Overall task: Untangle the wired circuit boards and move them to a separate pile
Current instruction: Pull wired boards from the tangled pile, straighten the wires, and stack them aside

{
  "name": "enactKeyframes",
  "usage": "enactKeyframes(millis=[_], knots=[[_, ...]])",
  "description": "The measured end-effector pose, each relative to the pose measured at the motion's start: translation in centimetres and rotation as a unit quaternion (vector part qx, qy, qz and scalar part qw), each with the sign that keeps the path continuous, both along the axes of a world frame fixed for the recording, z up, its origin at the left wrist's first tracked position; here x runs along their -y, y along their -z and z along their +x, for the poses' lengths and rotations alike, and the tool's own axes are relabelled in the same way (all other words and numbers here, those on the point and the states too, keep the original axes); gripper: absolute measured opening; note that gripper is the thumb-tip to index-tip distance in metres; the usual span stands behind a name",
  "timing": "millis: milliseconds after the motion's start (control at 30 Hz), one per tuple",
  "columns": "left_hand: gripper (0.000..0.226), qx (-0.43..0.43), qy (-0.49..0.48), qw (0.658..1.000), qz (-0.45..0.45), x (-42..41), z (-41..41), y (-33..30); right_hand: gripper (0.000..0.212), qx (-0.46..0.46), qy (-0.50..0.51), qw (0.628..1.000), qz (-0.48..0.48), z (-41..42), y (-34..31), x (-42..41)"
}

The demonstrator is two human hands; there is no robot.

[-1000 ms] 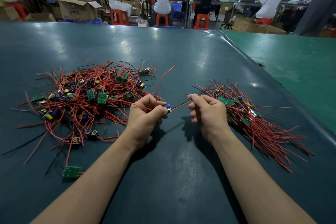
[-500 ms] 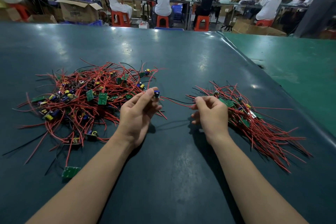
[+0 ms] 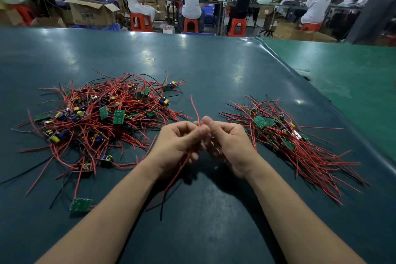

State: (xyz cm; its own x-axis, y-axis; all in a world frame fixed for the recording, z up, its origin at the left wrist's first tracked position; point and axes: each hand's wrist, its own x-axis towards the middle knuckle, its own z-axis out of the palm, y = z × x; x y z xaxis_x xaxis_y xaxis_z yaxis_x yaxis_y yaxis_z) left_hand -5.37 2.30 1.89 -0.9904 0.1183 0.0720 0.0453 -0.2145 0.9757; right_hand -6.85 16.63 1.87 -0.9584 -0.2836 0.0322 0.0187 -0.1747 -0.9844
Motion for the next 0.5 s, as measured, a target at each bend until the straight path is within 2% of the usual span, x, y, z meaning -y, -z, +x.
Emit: enactKeyframes(millis=[100, 267, 500], knots=[[0.039, -0.001, -0.002, 0.999, -0.048, -0.3, 0.1, 0.3, 0.034, 0.005, 0.018, 1.0, 0.002, -0.2, 0.2, -0.1], [0.024, 0.034, 0.041, 0.999, 0.007, -0.2, 0.0, 0.0, 0.016, 0.044, 0.048, 0.996, -0.058, -0.5, -0.2, -0.5], [0.016, 0.039, 0.063, 0.997, 0.004, 0.2, 0.0, 0.2, 0.024, 0.084, -0.084, 0.99, -0.077, 0.0, -0.8, -1.0]])
